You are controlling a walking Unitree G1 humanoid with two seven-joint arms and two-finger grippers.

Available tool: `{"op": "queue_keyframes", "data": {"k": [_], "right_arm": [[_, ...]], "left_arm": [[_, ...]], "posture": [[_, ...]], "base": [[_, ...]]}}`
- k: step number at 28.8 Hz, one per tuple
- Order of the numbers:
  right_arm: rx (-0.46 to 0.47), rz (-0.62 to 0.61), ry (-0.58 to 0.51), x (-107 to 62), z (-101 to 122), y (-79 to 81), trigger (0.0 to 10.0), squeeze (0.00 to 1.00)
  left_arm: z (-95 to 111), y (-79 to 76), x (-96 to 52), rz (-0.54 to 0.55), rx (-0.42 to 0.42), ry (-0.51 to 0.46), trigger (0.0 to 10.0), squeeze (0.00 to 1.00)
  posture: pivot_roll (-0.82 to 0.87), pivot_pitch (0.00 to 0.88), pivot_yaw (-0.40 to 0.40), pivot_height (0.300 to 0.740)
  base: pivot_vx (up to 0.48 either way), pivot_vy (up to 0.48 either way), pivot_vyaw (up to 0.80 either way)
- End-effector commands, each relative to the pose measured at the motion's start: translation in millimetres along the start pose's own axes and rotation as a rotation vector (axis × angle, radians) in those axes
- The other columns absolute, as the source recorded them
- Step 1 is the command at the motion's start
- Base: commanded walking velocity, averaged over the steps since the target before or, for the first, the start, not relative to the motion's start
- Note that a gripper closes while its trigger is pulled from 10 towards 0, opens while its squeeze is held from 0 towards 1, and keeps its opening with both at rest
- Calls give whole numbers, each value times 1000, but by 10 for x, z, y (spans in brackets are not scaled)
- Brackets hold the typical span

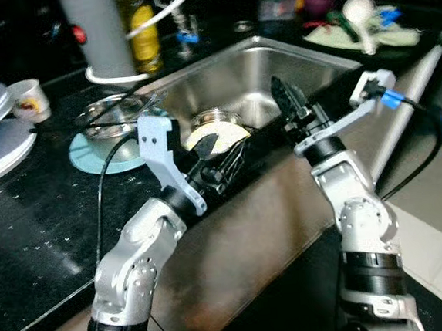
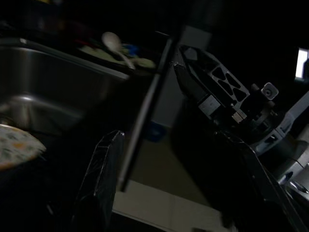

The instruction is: Kitchen organization

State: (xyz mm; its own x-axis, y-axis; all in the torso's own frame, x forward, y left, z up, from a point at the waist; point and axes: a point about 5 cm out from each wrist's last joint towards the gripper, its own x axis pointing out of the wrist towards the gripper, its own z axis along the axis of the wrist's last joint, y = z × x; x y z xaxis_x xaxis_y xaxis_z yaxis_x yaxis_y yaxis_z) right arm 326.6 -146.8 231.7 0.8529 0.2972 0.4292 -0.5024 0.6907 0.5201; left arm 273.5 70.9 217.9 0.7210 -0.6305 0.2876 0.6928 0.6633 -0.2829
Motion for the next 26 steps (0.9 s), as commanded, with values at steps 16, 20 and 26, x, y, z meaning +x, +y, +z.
{"op": "queue_keyframes", "data": {"k": [16, 20, 26], "right_arm": [[-98, 19, 279, -409, -492, -73, 10000, 0], [-181, 40, 414, -604, -670, -60, 10000, 0], [-403, 66, 594, -863, -862, -92, 10000, 0]], "left_arm": [[-211, 39, -143, 33, 10, 81, 10000, 0], [-303, 5, -212, 21, 56, 123, 10000, 0], [-439, -62, -389, 56, 82, 181, 10000, 0]], "posture": [[-17, 0, -19, 740], [-18, 0, -21, 740], [-24, 0, -17, 740]], "base": [[-239, 0, 0], [0, 0, 0], [0, 0, 0]]}}
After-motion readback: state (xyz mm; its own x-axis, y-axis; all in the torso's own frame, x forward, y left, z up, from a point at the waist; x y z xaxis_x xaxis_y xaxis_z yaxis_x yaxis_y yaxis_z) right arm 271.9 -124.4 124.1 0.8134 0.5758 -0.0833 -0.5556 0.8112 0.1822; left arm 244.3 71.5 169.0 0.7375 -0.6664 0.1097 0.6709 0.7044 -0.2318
